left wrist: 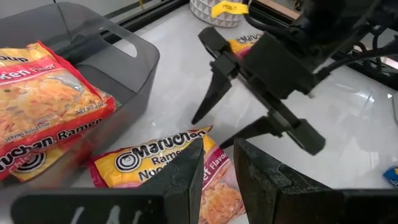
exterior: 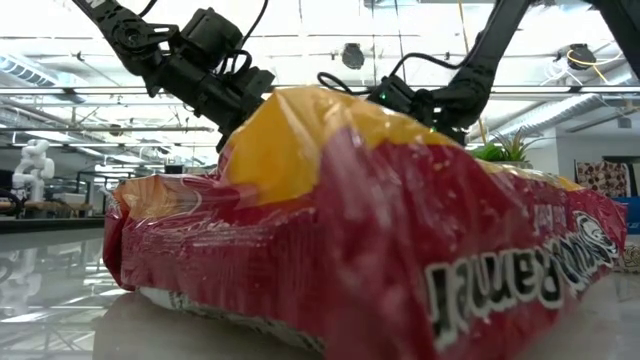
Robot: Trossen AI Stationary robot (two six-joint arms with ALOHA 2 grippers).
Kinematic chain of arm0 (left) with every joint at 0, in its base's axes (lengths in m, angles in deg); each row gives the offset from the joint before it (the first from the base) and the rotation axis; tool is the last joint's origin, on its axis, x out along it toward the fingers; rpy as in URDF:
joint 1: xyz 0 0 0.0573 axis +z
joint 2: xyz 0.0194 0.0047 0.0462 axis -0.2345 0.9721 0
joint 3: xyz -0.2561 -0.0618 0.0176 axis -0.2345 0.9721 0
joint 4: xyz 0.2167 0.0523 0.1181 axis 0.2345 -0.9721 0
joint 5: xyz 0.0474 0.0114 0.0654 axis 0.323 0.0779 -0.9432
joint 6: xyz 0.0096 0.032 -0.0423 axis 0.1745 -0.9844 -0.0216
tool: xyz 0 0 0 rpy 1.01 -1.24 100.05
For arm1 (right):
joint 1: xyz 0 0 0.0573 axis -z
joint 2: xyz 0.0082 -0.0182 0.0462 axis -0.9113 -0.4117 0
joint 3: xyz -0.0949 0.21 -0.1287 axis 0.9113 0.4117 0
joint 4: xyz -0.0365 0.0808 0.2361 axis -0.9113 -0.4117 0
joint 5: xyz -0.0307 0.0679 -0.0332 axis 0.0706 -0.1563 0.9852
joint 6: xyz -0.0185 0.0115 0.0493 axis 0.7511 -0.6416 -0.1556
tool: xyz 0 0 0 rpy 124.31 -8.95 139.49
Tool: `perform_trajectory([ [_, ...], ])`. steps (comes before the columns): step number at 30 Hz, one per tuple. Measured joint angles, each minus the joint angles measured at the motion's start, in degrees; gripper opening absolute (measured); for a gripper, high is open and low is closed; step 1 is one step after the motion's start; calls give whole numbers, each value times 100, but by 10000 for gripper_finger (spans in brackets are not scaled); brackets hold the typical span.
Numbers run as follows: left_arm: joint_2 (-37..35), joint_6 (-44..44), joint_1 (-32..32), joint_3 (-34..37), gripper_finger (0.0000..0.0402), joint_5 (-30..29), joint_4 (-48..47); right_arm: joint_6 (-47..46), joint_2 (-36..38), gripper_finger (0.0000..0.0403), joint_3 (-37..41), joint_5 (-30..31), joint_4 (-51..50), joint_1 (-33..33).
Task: Sort Maruchan noodles
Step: Put the top right red noodle pack into the white bin
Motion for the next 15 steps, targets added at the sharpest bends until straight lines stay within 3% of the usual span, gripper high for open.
perform_trajectory([
  [5,0,0,-11,0,92,0,-4,-102,-156,158,0,-48,268,54],
  [12,0,-85,-13,0,92,0,-37,-102,-146,30,-4,-487,233,170],
  [15,0,-176,-13,0,92,0,-90,-81,-139,8,-3,-435,309,183],
])
